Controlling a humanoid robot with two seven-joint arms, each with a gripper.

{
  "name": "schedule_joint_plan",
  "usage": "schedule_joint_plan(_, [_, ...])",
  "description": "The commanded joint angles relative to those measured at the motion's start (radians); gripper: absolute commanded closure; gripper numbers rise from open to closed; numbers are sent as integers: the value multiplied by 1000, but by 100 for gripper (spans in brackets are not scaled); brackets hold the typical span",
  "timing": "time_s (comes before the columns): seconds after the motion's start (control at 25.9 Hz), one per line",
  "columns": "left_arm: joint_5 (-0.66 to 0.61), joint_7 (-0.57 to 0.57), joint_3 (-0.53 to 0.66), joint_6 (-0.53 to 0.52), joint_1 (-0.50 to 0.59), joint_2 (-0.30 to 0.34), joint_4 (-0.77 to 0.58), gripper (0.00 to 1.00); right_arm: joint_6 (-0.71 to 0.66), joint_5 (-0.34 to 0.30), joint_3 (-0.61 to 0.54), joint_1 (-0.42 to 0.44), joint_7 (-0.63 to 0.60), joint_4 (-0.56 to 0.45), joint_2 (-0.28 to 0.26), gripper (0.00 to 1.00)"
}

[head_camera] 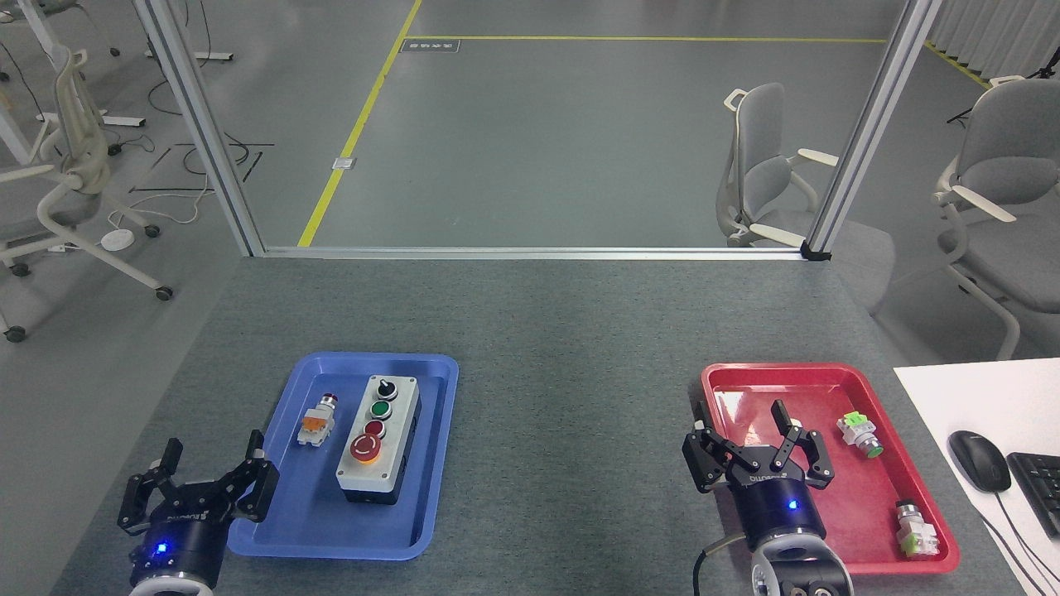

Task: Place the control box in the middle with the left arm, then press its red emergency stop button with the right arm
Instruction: 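Move the left gripper forward to the gray control box in the blue tray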

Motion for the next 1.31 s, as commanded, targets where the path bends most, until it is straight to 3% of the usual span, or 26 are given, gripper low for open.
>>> schedule_joint_plan(0.0, [1,1,3,9,0,-17,-44,1,-10,0,-3,0,-12,-2,1,2])
schedule_joint_plan(0.15, [4,-8,1,39,11,-41,-97,1,-4,0,1,1,-4,-2,1,2])
schedule_joint_plan(0.42, [-16,3,-54,-22,129,-68,-169,1,-7,0,-1,3,-16,-2,0,2])
schedule_joint_plan(0.54, [-68,1,-163,-1,129,-87,-119,1,-10,-2,-10,4,-18,-2,0,4])
schedule_joint_plan(0.62, [-162,-5,-214,36,125,-133,-76,1,-13,0,-18,4,-20,-2,4,4])
schedule_joint_plan(0.7, [-248,-8,-237,45,105,-192,-19,1,-18,0,-41,4,-27,0,15,4])
schedule_joint_plan(0.81, [-271,-14,-237,50,40,-244,76,1,-38,1,-53,6,-59,15,9,3])
schedule_joint_plan(1.0, [-259,-28,-237,78,-66,-252,203,1,-33,3,-55,6,-95,32,9,4])
schedule_joint_plan(1.27, [-254,-26,-224,73,-67,-239,222,1,13,3,-49,7,-82,34,12,3])
